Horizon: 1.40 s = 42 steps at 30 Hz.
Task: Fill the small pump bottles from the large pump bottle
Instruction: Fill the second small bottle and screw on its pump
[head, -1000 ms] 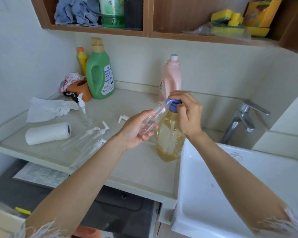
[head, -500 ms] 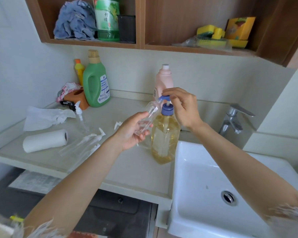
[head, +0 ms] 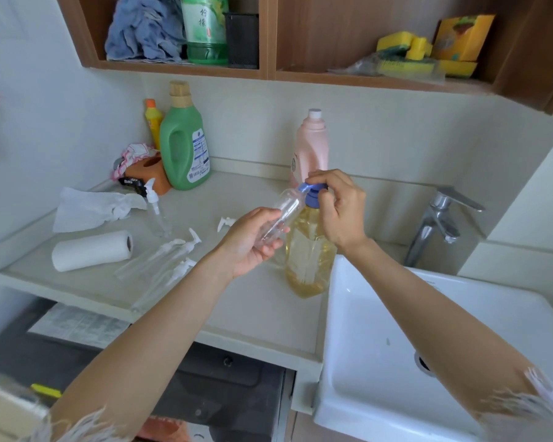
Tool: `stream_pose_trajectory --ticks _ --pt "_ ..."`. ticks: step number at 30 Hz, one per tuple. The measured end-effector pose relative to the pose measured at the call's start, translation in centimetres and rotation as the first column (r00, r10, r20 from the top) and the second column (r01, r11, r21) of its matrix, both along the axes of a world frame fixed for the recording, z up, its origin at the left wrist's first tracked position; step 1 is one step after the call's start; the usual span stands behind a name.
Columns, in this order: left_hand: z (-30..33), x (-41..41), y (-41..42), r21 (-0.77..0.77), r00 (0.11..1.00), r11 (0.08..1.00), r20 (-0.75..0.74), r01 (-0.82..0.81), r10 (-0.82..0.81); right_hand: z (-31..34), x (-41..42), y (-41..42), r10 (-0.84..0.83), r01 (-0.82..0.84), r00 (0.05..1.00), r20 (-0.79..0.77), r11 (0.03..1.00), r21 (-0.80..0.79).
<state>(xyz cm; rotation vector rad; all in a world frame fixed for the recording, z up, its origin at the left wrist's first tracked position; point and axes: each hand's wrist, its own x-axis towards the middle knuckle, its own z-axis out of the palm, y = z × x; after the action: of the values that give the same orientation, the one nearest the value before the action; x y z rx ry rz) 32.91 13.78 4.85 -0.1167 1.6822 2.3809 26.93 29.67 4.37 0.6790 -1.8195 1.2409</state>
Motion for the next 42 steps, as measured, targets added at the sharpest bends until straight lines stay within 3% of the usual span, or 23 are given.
stream_pose_trajectory --ticks 6,12,20,25,32,42 --pt "0.3 0.5 -0.2 0.046 0.995 0.999 -0.099 0.022 -0.017 1.9 -0.4 0.8 0.039 -0.040 0.999 0.037 0.999 0.029" --pt "-0.6 0.2 0.0 0.166 0.998 0.986 -0.058 0.013 -0.003 1.6 -0.6 0.2 0.015 -0.011 0.998 0.056 0.998 -0.060" --pt "-1.3 -0.6 -0.1 0.151 0.999 0.989 0.049 0.004 -0.011 -1.2 -0.8 -0.8 -0.084 0.080 0.992 -0.098 0.996 -0.042" --pt "-1.0 -0.3 -0.3 0.201 1.000 0.980 0.014 0.003 -0.006 -0.5 -0.4 -0.6 -0.077 0.076 0.995 -0.060 0.997 -0.015" --pt "-0.4 -0.2 -0.1 0.147 0.999 0.989 -0.044 0.019 -0.012 2.6 -0.7 0.0 -0.011 0.011 1.000 0.009 1.000 -0.018" --pt "-1.4 -1.1 -0.6 0.116 0.997 0.993 0.060 0.031 -0.039 -0.2 -1.4 -0.3 0.029 -0.032 0.998 -0.050 0.998 -0.057"
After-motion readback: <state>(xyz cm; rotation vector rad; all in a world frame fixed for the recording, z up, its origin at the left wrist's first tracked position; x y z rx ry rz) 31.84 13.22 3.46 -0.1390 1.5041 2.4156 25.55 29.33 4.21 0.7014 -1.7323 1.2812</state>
